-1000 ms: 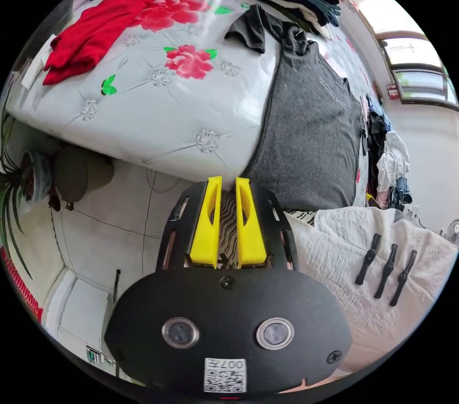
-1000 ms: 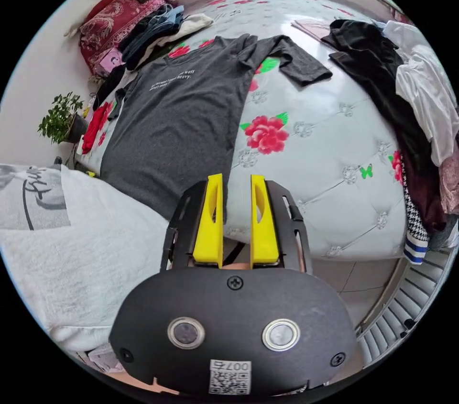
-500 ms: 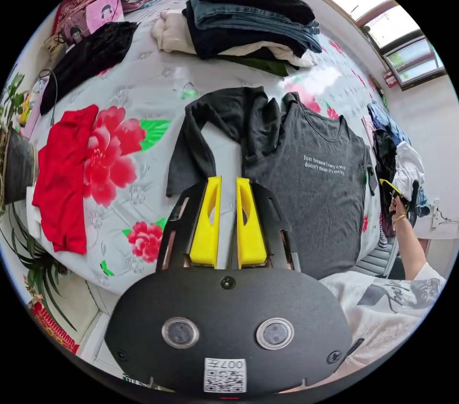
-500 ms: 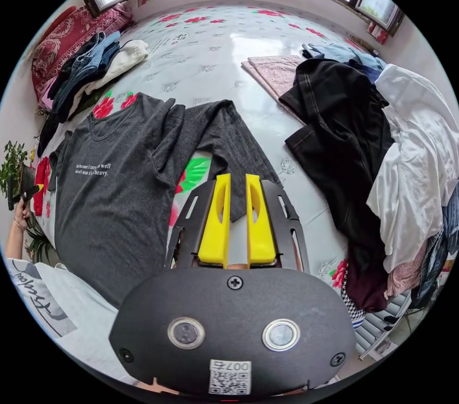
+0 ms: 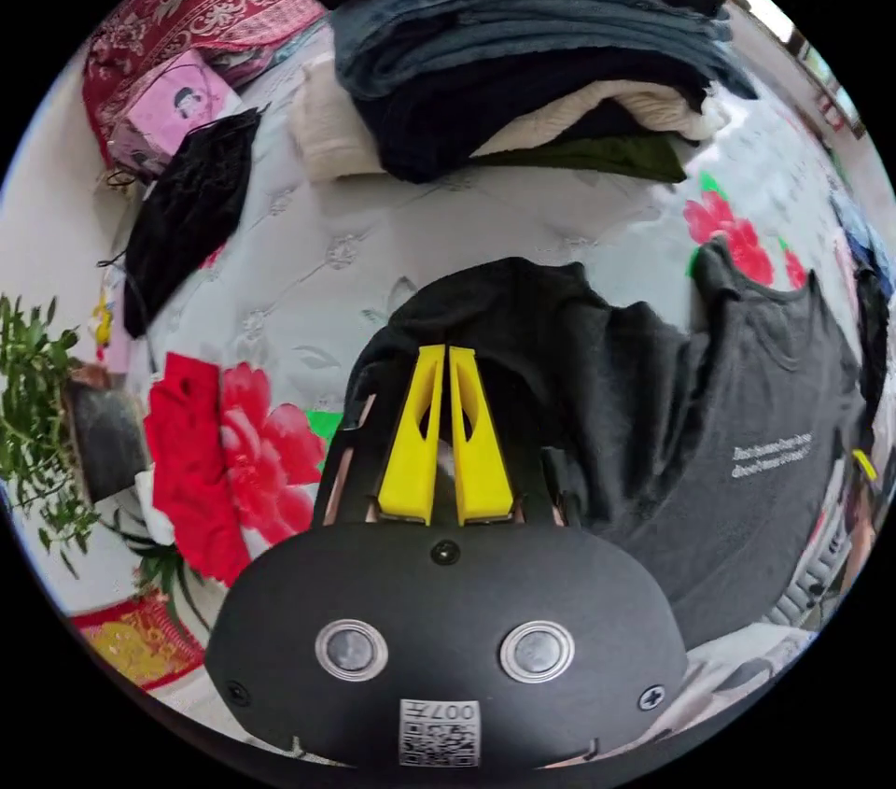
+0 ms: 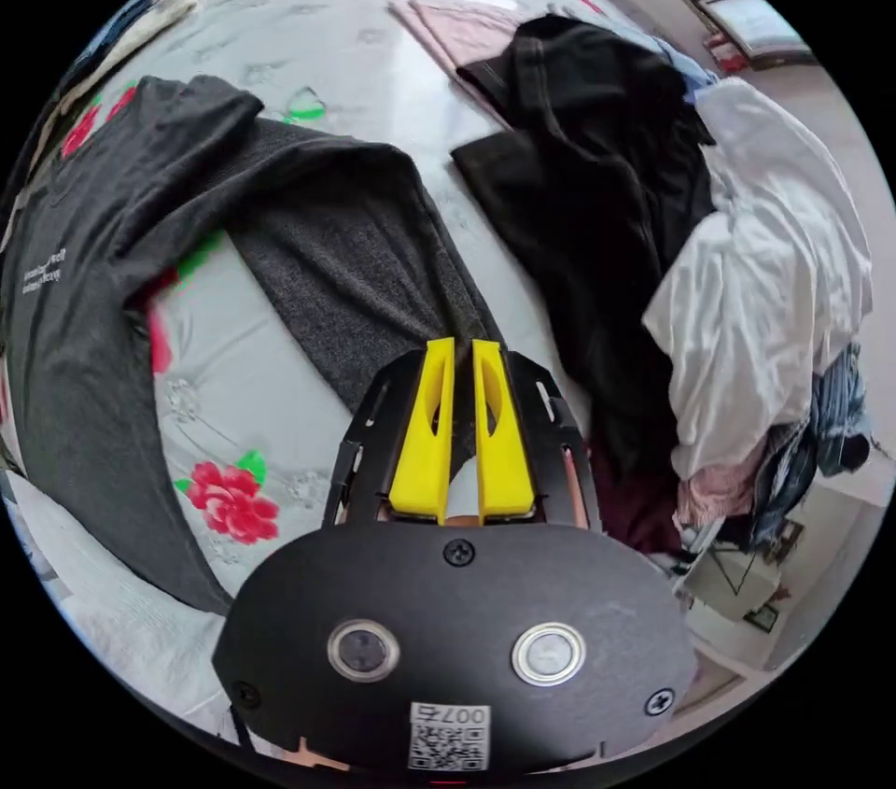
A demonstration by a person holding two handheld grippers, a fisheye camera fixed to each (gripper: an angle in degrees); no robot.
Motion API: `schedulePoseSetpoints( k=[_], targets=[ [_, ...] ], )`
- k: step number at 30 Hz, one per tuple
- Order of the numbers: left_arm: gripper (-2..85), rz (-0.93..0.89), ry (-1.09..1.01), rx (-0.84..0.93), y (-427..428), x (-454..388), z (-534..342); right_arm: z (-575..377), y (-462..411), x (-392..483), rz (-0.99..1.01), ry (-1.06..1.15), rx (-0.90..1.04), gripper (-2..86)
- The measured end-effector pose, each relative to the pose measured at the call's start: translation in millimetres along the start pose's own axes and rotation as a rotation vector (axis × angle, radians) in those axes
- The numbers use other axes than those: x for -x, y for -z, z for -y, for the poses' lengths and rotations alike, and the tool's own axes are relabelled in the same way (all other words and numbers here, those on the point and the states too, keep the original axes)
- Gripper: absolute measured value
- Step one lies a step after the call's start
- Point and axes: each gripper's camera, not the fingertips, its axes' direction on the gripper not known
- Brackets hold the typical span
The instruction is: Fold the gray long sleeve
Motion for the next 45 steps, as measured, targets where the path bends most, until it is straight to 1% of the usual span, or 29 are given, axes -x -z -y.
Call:
schedulePoseSetpoints(
  k=[1, 3, 4, 5, 8, 9, 10, 11, 13, 14, 15, 16, 17, 18, 20, 22, 24, 27, 29, 31, 33, 36, 38, 40, 42, 43, 45],
  targets=[
    [-0.8, -0.01, 0.017, 0.003, -4, 12, 0, -18, -17, -27, 0.002, -0.069, 0.093, 0.6],
    [-0.9, -0.111, 0.094, 0.01, -11, 54, -4, -44, -29, -61, 0.064, -0.147, 0.166, 0.6],
    [-0.9, -0.192, 0.155, 0.005, -12, 80, -8, -60, -27, -78, 0.1, -0.198, 0.152, 0.6],
    [-0.9, -0.213, 0.219, -0.015, -8, 100, -15, -67, -22, -84, 0.11, -0.22, 0.131, 0.6],
    [-0.9, -0.204, 0.247, -0.081, 10, 122, -32, -91, 8, -98, 0.136, -0.291, -0.011, 0.4],
    [-0.9, -0.206, 0.239, -0.102, 15, 122, -36, -95, 25, -96, 0.152, -0.3, -0.087, 0.4],
    [-0.9, -0.223, 0.197, -0.145, 25, 116, -40, -94, 42, -87, 0.185, -0.28, -0.174, 0.3],
    [-0.9, -0.261, 0.139, -0.185, 34, 103, -42, -91, 51, -79, 0.206, -0.257, -0.218, 0.3],
    [-0.8, -0.341, 0.043, -0.228, 45, 75, -38, -66, 80, -31, 0.284, -0.104, -0.346, 0.2],
    [-0.8, -0.388, -0.016, -0.25, 50, 52, -31, -57, 87, -16, 0.305, -0.055, -0.372, 0.2],
    [-0.7, -0.413, -0.047, -0.256, 51, 40, -27, -38, 99, 16, 0.345, 0.041, -0.416, 0.2],
    [-0.7, -0.459, -0.115, -0.255, 52, 14, -16, -18, 109, 49, 0.381, 0.128, -0.445, 0.3],
    [-0.7, -0.481, -0.174, -0.243, 51, -12, -4, -8, 114, 65, 0.4, 0.169, -0.457, 0.3],
    [-0.7, -0.491, -0.237, -0.217, 47, -38, 7, 12, 123, 98, 0.427, 0.256, -0.473, 0.3],
    [-0.8, -0.517, -0.345, -0.161, 38, -73, 21, 38, 132, 142, 0.43, 0.362, -0.474, 0.4],
    [-0.8, -0.481, -0.399, -0.134, 29, -96, 30, 63, 135, 189, 0.396, 0.471, -0.467, 0.4],
    [-0.8, -0.423, -0.409, -0.088, 13, -108, 40, 78, 131, 210, 0.383, 0.514, -0.452, 0.4],
    [-0.9, -0.464, -0.418, -0.098, 8, -99, 44, 99, 106, 228, 0.359, 0.549, -0.365, 0.3],
    [-0.9, -0.469, -0.415, -0.089, 5, -88, 39, 92, 103, 219, 0.378, 0.553, -0.437, 0.1],
    [-0.9, -0.472, -0.424, -0.074, 4, -82, 25, 76, 93, 206, 0.383, 0.578, -0.432, -0.1],
    [-0.9, -0.488, -0.429, -0.106, 4, -75, 2, 55, 83, 195, 0.376, 0.585, -0.473, -0.2],
    [-1.0, -0.477, -0.373, -0.188, 3, -60, -24, 32, 70, 177, 0.4, 0.546, -0.528, -0.2],
    [-1.0, -0.477, -0.379, -0.176, 1, -63, -16, 35, 70, 174, 0.407, 0.518, -0.508, -0.2],
    [-1.0, -0.494, -0.418, -0.167, 2, -69, 1, 43, 73, 179, 0.37, 0.528, -0.485, -0.2],
    [-1.0, -0.452, -0.476, -0.169, 6, -79, 25, 49, 75, 183, 0.329, 0.549, -0.486, -0.2],
    [-1.0, -0.439, -0.474, -0.172, 7, -80, 31, 54, 76, 185, 0.305, 0.555, -0.482, -0.2],
    [-1.0, -0.385, -0.4, -0.186, 7, -76, 46, 63, 76, 183, 0.309, 0.522, -0.464, -0.2]
  ],
)
